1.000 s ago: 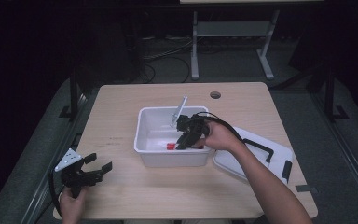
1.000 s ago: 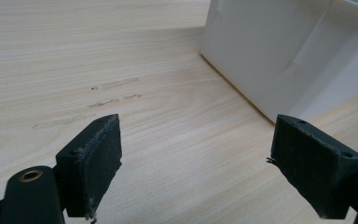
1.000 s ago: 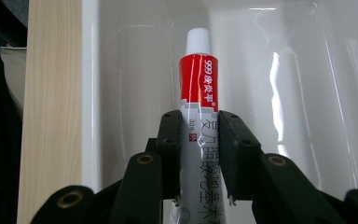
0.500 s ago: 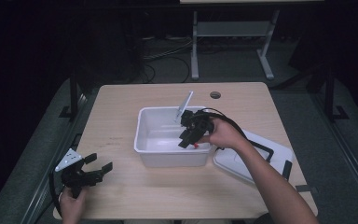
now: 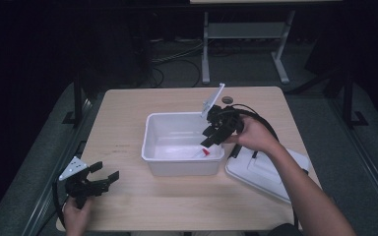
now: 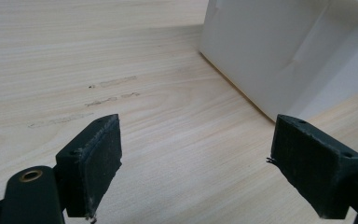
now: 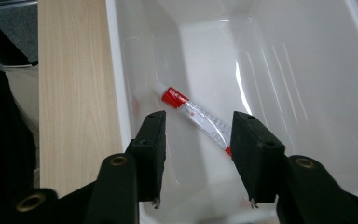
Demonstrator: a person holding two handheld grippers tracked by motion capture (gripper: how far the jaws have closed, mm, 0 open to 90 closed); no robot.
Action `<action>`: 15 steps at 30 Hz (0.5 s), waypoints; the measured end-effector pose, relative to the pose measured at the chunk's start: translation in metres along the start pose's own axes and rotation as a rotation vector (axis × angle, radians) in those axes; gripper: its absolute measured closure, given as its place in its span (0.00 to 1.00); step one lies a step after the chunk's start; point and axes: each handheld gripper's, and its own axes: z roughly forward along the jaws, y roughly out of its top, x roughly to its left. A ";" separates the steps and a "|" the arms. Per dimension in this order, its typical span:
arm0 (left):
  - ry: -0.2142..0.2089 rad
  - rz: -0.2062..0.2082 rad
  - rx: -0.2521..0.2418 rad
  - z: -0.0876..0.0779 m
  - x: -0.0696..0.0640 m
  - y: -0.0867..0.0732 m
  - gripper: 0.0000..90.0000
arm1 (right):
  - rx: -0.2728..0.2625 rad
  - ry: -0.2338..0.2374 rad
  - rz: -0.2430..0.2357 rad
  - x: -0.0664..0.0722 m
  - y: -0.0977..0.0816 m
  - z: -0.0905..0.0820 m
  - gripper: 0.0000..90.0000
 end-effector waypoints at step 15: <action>0.001 0.007 0.009 0.001 -0.001 0.000 0.17 | -0.041 -0.072 0.079 -0.003 -0.047 -0.040 0.54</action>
